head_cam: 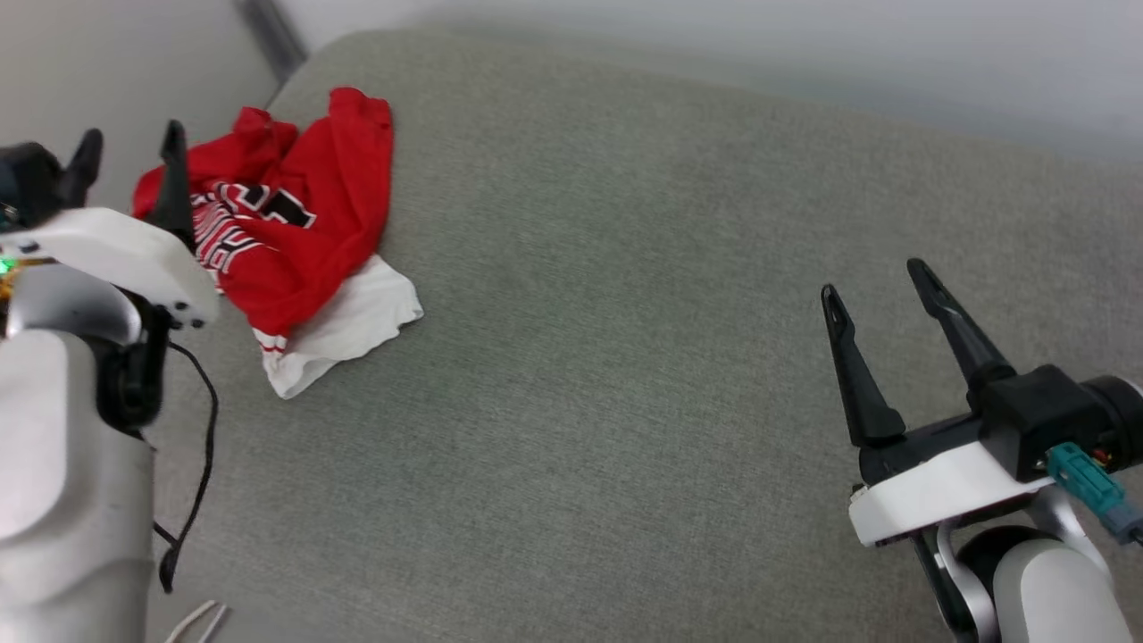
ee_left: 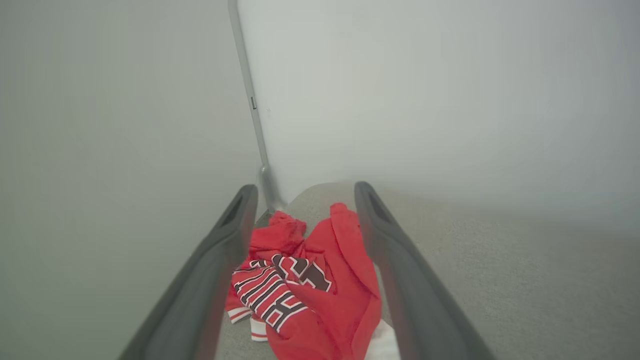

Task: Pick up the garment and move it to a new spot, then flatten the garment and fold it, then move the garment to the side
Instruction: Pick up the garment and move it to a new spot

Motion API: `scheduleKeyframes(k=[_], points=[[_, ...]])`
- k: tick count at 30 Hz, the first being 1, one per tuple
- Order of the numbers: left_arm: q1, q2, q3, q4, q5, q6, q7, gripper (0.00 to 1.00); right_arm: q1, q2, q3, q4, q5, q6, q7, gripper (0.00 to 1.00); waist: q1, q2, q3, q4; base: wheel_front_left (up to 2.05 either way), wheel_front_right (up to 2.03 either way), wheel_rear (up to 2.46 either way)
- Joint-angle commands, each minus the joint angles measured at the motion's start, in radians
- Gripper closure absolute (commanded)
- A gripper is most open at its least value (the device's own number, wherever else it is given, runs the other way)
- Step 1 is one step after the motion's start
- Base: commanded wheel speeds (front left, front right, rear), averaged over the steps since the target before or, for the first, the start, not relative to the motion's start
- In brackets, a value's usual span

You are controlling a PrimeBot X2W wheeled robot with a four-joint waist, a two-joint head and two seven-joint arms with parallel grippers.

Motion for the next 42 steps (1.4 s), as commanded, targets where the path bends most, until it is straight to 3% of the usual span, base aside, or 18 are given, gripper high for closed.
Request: scheduleKeyframes(k=[1,14,20,26,28,34,42], points=[[-0.031,0.024,0.005,0.016,0.002,-0.005,0.026,0.0,-0.026,0.001,0.003,-0.009,-0.007,-0.001,0.0,0.0,-0.0001,0.0,0.093,-0.077,0.0,0.0,0.0],[-0.192,0.192,0.062,0.359,-0.132,-0.029,0.489,0.0,-0.143,0.001,0.025,0.018,0.007,-0.001,-0.046,0.0,-0.0001,0.0,0.301,-0.204,0.0,0.0,0.0],[-0.177,0.184,0.103,0.497,-0.202,0.001,0.624,0.0,-0.165,0.001,0.03,0.036,0.01,-0.001,-0.059,0.0,-0.0001,0.0,0.333,-0.227,0.0,0.0,0.0],[-0.138,0.167,0.103,0.567,-0.217,0.029,0.683,0.0,-0.166,0.001,0.024,0.044,0.018,-0.001,-0.061,0.0,-0.0001,0.0,0.326,-0.232,0.0,0.0,0.0],[-0.137,0.164,0.099,0.562,-0.217,0.02,0.665,1.0,-0.162,0.001,0.021,0.048,0.017,-0.001,-0.059,0.0,-0.0001,0.0,0.316,-0.228,0.0,0.0,0.0],[-0.172,0.206,0.081,0.509,-0.174,0.024,0.536,1.0,-0.144,0.001,0.018,0.056,0.026,-0.001,-0.061,0.0,-0.0001,0.0,0.259,-0.215,0.0,0.0,0.0],[-0.216,0.24,0.049,0.438,-0.091,0.045,0.244,1.0,-0.099,0.001,0.008,0.075,0.057,-0.001,-0.068,0.0,-0.0001,0.0,0.139,-0.202,0.0,0.0,0.0]])
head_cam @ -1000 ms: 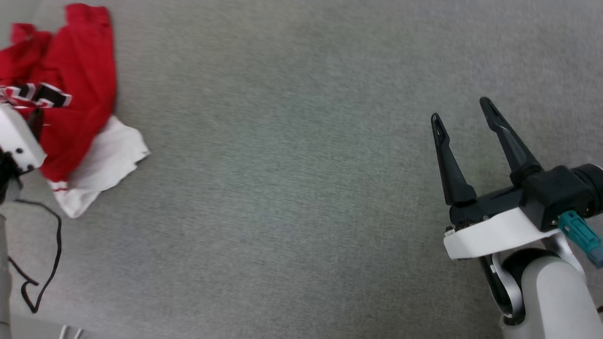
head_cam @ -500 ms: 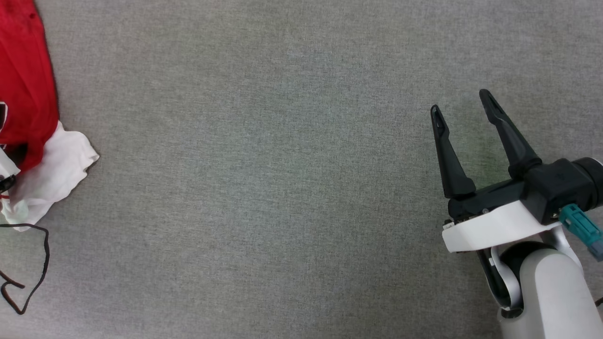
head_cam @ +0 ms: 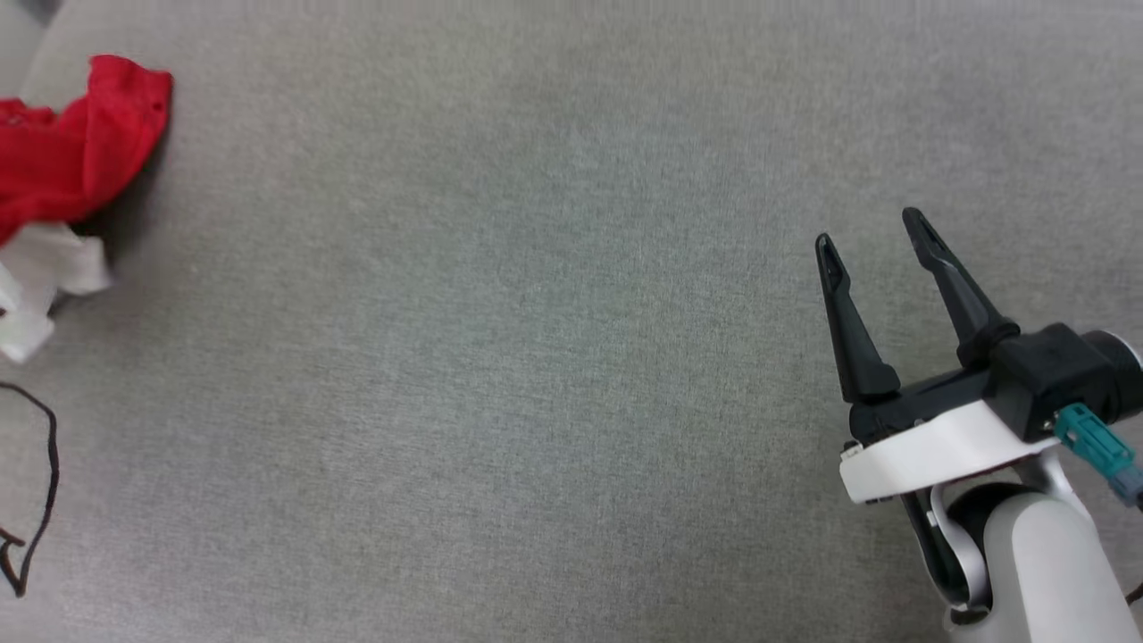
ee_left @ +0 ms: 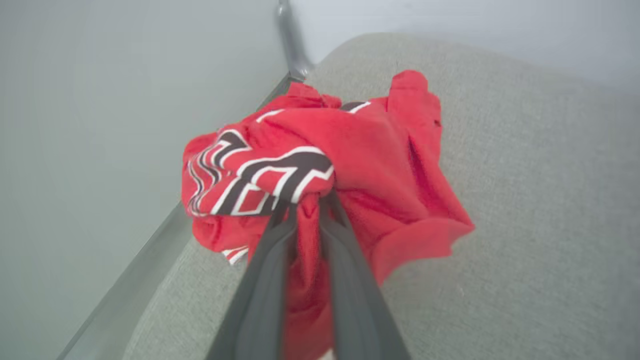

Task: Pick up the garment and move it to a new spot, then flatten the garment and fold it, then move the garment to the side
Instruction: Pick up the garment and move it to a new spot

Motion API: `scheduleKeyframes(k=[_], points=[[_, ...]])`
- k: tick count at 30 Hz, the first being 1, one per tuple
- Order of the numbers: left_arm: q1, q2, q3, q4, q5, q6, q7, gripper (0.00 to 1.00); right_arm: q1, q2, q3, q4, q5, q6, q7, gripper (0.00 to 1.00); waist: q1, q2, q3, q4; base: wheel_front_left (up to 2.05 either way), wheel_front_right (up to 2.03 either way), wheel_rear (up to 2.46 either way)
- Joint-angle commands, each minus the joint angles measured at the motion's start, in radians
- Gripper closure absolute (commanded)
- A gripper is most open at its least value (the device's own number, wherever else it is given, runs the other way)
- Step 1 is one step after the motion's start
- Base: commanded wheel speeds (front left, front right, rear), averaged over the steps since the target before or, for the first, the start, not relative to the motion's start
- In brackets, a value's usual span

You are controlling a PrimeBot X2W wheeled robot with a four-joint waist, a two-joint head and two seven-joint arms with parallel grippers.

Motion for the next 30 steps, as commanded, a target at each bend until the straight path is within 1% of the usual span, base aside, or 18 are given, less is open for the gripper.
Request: scheduleKeyframes(k=[1,3,6,7,8,12,13,14,16,20,23,24,30], points=[[-0.012,0.002,-0.005,-0.009,0.017,0.009,-0.058,1.0,0.02,0.001,-0.002,0.006,0.02,0.0,-0.008,0.0,0.0,0.0,-0.062,0.003,0.0,0.0,0.0],[-0.019,0.007,-0.015,-0.016,0.032,0.013,-0.126,1.0,0.039,0.001,-0.005,0.015,0.029,0.0,-0.014,0.0,0.0,0.0,-0.104,-0.001,0.0,0.0,0.0],[-0.036,-0.002,-0.028,-0.025,0.053,0.019,-0.218,1.0,0.064,0.001,-0.016,0.022,0.052,0.0,-0.021,0.0,0.0,0.0,-0.159,-0.011,0.0,0.0,0.0],[-0.04,-0.006,-0.036,-0.026,0.062,0.02,-0.242,1.0,0.075,0.001,-0.025,0.024,0.068,0.0,-0.024,0.0,0.0,0.0,-0.178,-0.017,0.0,0.0,0.0],[-0.04,-0.006,-0.036,-0.026,0.062,0.02,-0.242,1.0,0.075,0.001,-0.025,0.024,0.068,0.0,-0.024,0.0,0.0,0.0,-0.178,-0.017,0.0,0.0,0.0],[-0.044,-0.028,-0.059,-0.034,0.075,0.007,-0.322,1.0,0.114,0.001,-0.045,0.034,0.082,0.0,-0.02,0.0,0.0,0.0,-0.244,-0.043,0.0,0.0,0.0],[-0.036,-0.041,-0.07,-0.04,0.078,0.001,-0.355,1.0,0.135,0.001,-0.055,0.034,0.086,0.0,-0.019,0.0,0.0,0.0,-0.273,-0.061,0.0,0.0,0.0],[-0.036,-0.041,-0.07,-0.04,0.078,0.001,-0.355,1.0,0.135,0.001,-0.055,0.034,0.086,0.0,-0.019,0.0,0.0,0.0,-0.273,-0.061,0.0,0.0,0.0],[-0.021,-0.062,-0.082,-0.051,0.077,-0.004,-0.38,1.0,0.154,0.001,-0.065,0.033,0.089,0.0,-0.016,0.0,0.0,0.0,-0.298,-0.082,0.0,0.0,0.0],[0.019,-0.12,-0.109,-0.114,0.079,0.004,-0.408,1.0,0.196,0.001,-0.087,0.028,0.098,0.0,-0.006,0.0,0.0,0.0,-0.342,-0.126,0.0,0.0,0.0],[0.064,-0.165,-0.133,-0.179,0.077,0.01,-0.401,1.0,0.22,0.001,-0.095,0.022,0.105,0.0,0.0,0.0,0.0,0.0,-0.37,-0.163,0.0,0.0,0.0],[0.081,-0.19,-0.148,-0.204,0.073,0.008,-0.391,1.0,0.23,0.001,-0.102,0.018,0.101,0.0,0.003,0.0,0.0,0.0,-0.376,-0.173,0.0,0.0,0.0],[0.185,-0.3,-0.209,-0.377,0.055,0.015,-0.346,1.0,0.254,0.001,-0.11,-0.002,0.104,0.0,0.018,0.0,0.0,0.0,-0.384,-0.243,0.0,0.0,0.0]])
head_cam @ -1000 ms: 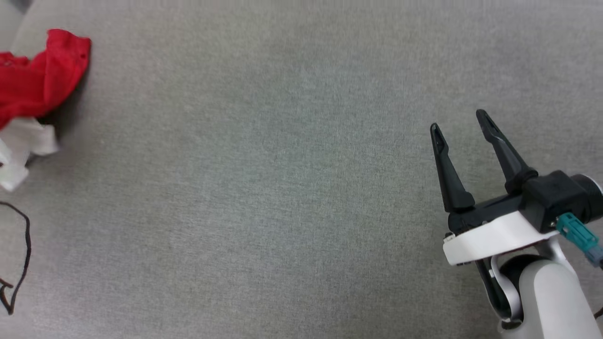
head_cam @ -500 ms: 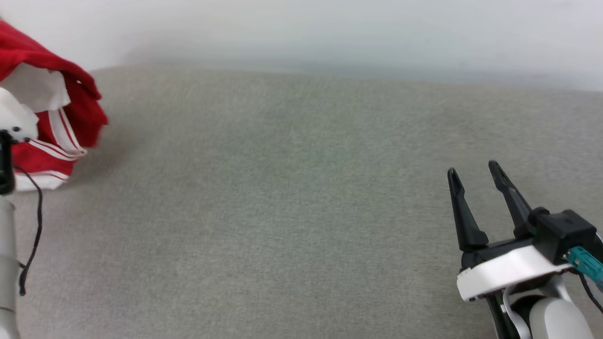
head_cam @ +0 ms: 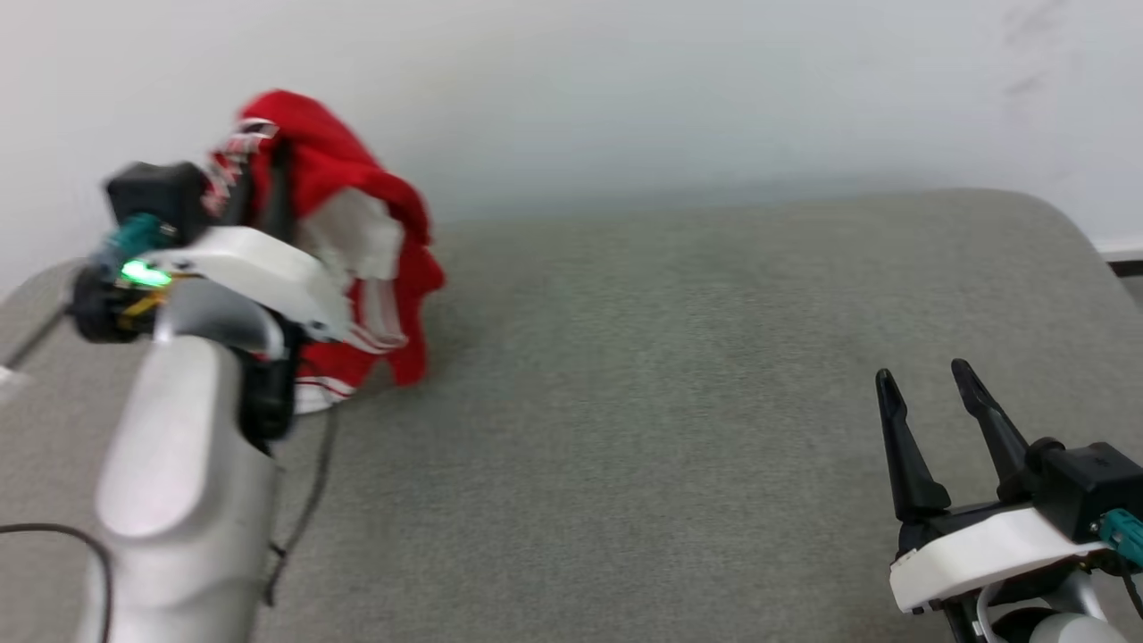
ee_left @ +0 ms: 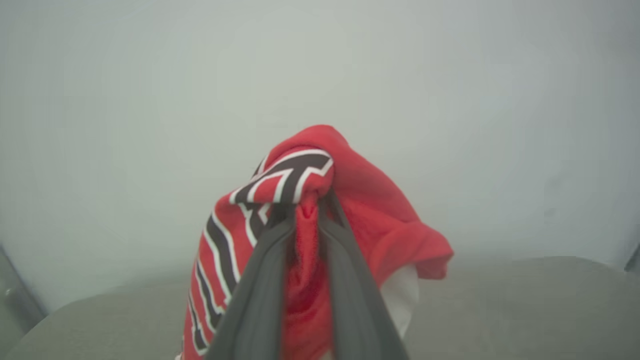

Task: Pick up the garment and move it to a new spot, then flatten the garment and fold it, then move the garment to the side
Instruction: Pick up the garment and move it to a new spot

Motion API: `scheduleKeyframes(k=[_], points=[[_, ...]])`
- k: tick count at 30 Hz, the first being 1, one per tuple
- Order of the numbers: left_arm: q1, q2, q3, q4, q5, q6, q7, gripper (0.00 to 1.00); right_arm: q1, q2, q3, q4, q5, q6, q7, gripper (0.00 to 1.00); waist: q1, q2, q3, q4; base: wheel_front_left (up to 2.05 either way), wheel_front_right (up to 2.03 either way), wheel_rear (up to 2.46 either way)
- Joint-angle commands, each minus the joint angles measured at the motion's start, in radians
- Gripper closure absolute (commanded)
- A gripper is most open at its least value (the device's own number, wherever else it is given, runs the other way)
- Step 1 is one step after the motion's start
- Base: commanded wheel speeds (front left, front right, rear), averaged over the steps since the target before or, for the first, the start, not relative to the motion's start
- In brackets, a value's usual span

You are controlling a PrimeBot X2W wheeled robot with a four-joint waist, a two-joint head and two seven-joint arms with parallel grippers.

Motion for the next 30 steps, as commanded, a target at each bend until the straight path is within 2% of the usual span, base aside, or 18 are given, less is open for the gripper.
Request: scheduleKeyframes(k=[1,6,10,15,20,21,22,23,24,29,30], points=[[0.024,-0.015,-0.01,-0.024,-0.005,0.001,0.004,1.0,0.01,0.001,0.0,-0.004,0.001,0.0,0.003,0.0,0.0003,0.0,-0.005,-0.033,0.0,0.0,0.0],[0.112,-0.106,-0.083,-0.129,-0.017,-0.004,0.026,1.0,0.007,0.001,0.0,-0.016,0.01,0.0,0.003,0.0,0.0003,0.0,0.027,-0.08,0.0,0.0,0.0],[0.19,-0.153,-0.156,-0.151,-0.019,-0.015,0.028,1.0,-0.006,0.001,0.004,-0.016,0.017,0.0,-0.003,0.0,0.0003,0.0,0.064,-0.108,0.0,0.0,0.0],[0.296,-0.182,-0.271,-0.12,-0.025,-0.037,0.038,1.0,-0.019,0.001,0.009,-0.005,0.028,0.0,-0.017,0.0,0.0003,0.0,0.1,-0.119,0.0,0.0,0.0],[0.373,-0.194,-0.349,-0.065,-0.037,-0.039,0.046,1.0,-0.03,0.001,0.014,0.007,0.034,0.0,-0.024,0.0,0.0003,0.0,0.116,-0.111,0.0,0.0,0.0],[0.383,-0.195,-0.364,-0.057,-0.035,-0.042,0.041,0.96,-0.032,0.001,0.014,0.009,0.033,0.0,-0.025,0.0,0.0003,0.0,0.114,-0.105,0.0,0.0,0.0],[0.391,-0.195,-0.375,-0.054,-0.041,-0.045,0.039,0.62,-0.033,0.001,0.014,0.01,0.031,0.0,-0.025,0.0,0.0003,0.0,0.114,-0.1,0.0,0.0,0.0],[0.393,-0.196,-0.395,-0.05,-0.037,-0.05,0.036,0.1,-0.033,0.001,0.012,0.014,0.031,0.0,-0.026,0.0,0.0003,0.0,0.11,-0.092,0.0,0.0,0.0],[0.393,-0.198,-0.406,-0.054,-0.034,-0.052,0.028,0.0,-0.034,0.001,0.012,0.016,0.029,0.0,-0.025,0.0,0.0003,0.0,0.107,-0.086,0.0,0.0,0.0],[0.373,-0.199,-0.443,-0.113,-0.023,-0.048,-0.046,0.0,-0.026,0.001,0.007,0.019,0.021,0.0,-0.018,0.0,0.0003,0.0,0.075,-0.043,0.0,0.0,0.0],[0.375,-0.199,-0.437,-0.149,-0.018,-0.034,-0.079,0.0,-0.019,0.001,0.006,0.017,0.016,0.0,-0.012,0.0,0.0003,0.0,0.062,-0.027,0.0,0.0,0.0]])
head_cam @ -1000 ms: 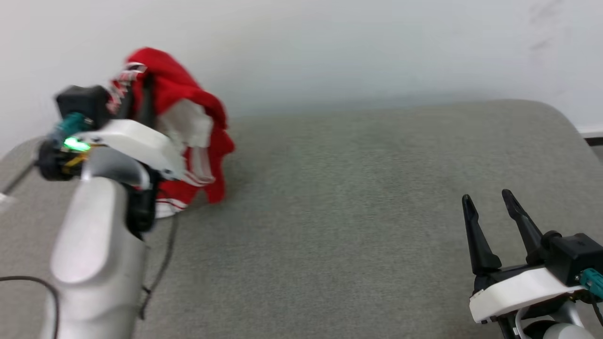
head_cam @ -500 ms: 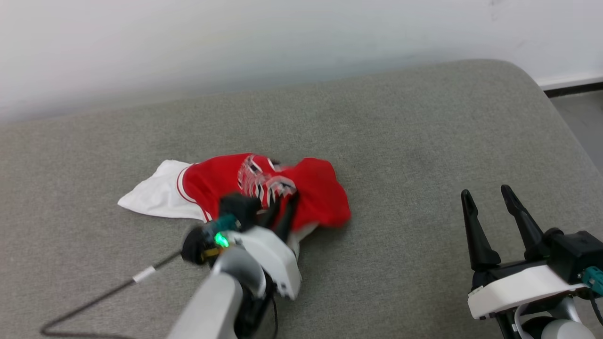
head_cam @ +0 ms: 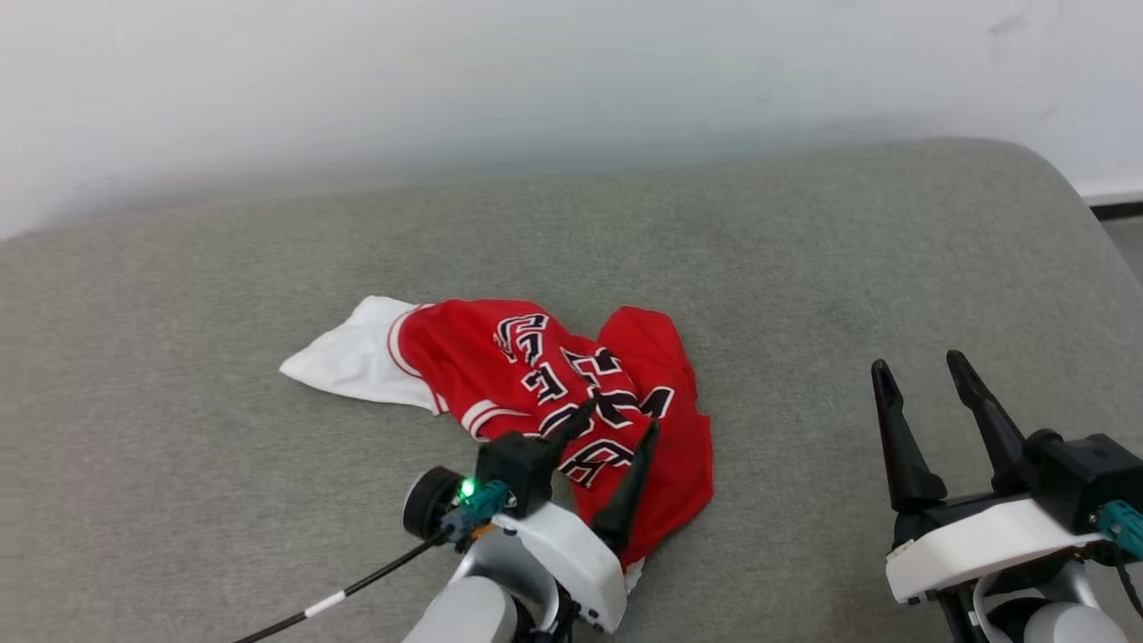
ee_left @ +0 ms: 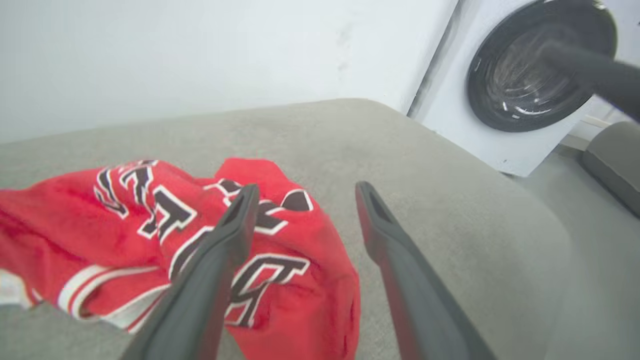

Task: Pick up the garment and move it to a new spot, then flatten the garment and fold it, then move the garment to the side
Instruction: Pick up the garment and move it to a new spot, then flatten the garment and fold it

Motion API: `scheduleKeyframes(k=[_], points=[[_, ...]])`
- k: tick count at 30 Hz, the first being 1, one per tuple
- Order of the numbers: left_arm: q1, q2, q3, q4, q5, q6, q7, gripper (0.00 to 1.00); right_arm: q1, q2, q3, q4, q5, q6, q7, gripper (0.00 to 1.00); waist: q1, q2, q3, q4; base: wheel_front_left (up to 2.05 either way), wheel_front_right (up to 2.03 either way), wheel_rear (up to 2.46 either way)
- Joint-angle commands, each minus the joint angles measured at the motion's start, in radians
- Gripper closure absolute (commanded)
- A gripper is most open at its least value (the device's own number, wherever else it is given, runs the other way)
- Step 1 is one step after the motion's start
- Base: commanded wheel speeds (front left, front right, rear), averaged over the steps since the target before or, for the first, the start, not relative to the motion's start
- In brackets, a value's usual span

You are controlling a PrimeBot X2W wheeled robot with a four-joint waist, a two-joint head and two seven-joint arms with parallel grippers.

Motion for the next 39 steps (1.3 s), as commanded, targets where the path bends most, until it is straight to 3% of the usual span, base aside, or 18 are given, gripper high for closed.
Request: scheduleKeyframes(k=[1,5,6,13,21,39], points=[[0.0,0.0,0.008,-0.021,0.001,0.011,-0.019,0.0,0.005,0.001,-0.004,-0.003,-0.002,0.0,0.003,0.0,0.0,-0.0001,-0.02,0.025,0.0,0.0,0.0],[0.013,0.026,0.053,-0.083,0.005,0.056,-0.054,0.0,0.018,0.001,-0.017,-0.008,-0.007,0.0,0.013,0.0,0.0,-0.0001,-0.037,0.055,0.0,0.0,0.0],[0.023,0.058,0.102,-0.117,0.002,0.096,-0.07,0.0,0.03,0.001,-0.026,-0.011,-0.009,0.0,0.021,0.0,0.0,-0.0001,-0.044,0.075,0.0,0.0,0.0],[0.101,0.16,0.227,-0.17,-0.01,0.184,-0.079,0.0,0.056,0.001,-0.044,-0.006,-0.015,0.0,0.041,0.0,0.0,-0.0001,-0.069,0.103,0.0,0.0,0.0],[0.194,0.248,0.28,-0.239,-0.023,0.202,-0.046,0.0,0.099,0.001,-0.046,-0.007,-0.014,0.0,0.057,0.0,0.0,-0.0001,-0.091,0.106,0.0,0.0,0.0],[0.246,0.264,0.274,-0.302,-0.031,0.232,-0.013,0.0,0.109,0.001,-0.048,-0.012,-0.014,0.0,0.08,0.0,0.0,-0.0001,-0.1,0.105,0.0,0.0,0.0]])
